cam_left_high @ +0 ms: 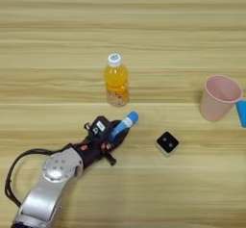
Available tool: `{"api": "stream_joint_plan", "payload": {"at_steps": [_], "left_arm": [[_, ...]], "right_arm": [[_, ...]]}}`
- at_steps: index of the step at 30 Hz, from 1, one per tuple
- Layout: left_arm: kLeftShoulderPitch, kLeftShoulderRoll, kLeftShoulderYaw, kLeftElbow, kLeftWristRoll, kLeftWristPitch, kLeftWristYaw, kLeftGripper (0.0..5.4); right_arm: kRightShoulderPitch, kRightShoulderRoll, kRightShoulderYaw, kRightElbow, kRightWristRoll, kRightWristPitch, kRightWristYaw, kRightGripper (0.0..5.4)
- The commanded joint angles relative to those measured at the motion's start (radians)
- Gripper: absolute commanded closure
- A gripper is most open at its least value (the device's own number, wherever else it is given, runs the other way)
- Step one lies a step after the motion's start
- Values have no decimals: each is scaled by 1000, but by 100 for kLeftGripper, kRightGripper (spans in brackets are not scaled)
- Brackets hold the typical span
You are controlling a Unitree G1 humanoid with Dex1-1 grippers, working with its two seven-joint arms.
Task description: Move the objects on the table
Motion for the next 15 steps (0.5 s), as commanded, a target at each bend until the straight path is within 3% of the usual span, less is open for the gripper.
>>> {"api": "stream_joint_plan", "payload": {"at_steps": [1,8,15], "left_arm": [[-53,-29,-11,102,35,-11,32,405],[-162,-99,1,259,39,-47,83,405],[-221,-130,8,363,44,-74,115,405]], "right_arm": [[-4,0,-2,-13,-3,4,-3,0],[2,3,-3,-20,-2,4,-4,0],[6,4,-3,-29,-2,8,-3,0]]}}
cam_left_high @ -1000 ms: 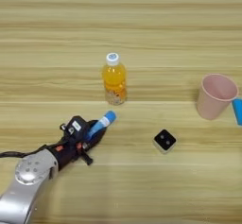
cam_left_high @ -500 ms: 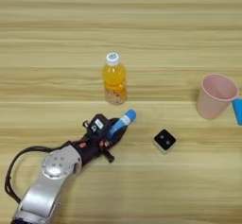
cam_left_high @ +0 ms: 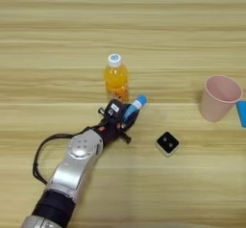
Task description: Move the objects on the table
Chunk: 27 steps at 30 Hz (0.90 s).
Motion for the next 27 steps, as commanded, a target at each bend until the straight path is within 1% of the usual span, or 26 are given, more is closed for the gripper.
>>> {"api": "stream_joint_plan", "payload": {"at_steps": [1,5,8,11,18,27], "left_arm": [[-16,-9,1,76,29,12,20,405],[-34,-19,-8,112,37,-1,26,405],[-33,-21,-13,110,41,-9,23,405],[-32,-22,-14,108,46,-14,22,366],[-27,-22,-16,98,49,-14,18,310],[-22,-21,-16,89,52,-13,17,218]], "right_arm": [[4,4,-2,-18,-2,8,-3,0],[5,4,-2,-19,-2,10,-2,0],[9,4,-2,-25,-1,12,0,0],[9,4,-1,-25,-1,13,0,0],[9,4,-1,-23,-1,12,0,0],[6,3,-1,-18,-1,12,1,0]]}}
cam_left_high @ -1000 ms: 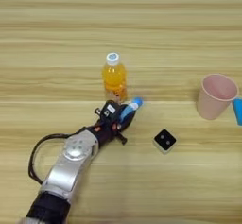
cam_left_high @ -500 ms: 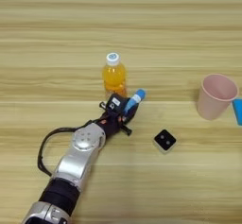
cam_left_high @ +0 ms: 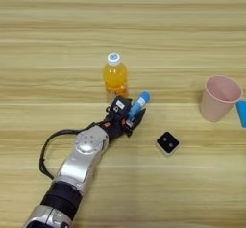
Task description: Move the objects on the table
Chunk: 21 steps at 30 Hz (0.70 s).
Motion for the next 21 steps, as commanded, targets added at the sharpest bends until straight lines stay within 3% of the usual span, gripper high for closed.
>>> {"api": "stream_joint_plan", "payload": {"at_steps": [1,21], "left_arm": [[26,7,-7,9,22,29,0,202],[38,16,2,-10,21,36,-6,26]], "right_arm": [[0,2,-1,-10,-1,11,0,0],[-2,3,0,-5,-2,10,-1,0]]}}
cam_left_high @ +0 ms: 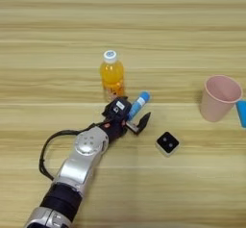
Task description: Move the objects on the table
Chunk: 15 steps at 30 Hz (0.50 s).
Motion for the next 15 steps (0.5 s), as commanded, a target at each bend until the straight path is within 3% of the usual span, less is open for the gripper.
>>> {"api": "stream_joint_plan", "payload": {"at_steps": [1,15], "left_arm": [[33,20,1,-7,14,35,-6,15],[155,114,33,-239,-23,118,-75,3]], "right_arm": [[-2,3,0,-6,-2,10,-2,0],[-7,3,1,-1,-4,9,-4,0]]}}
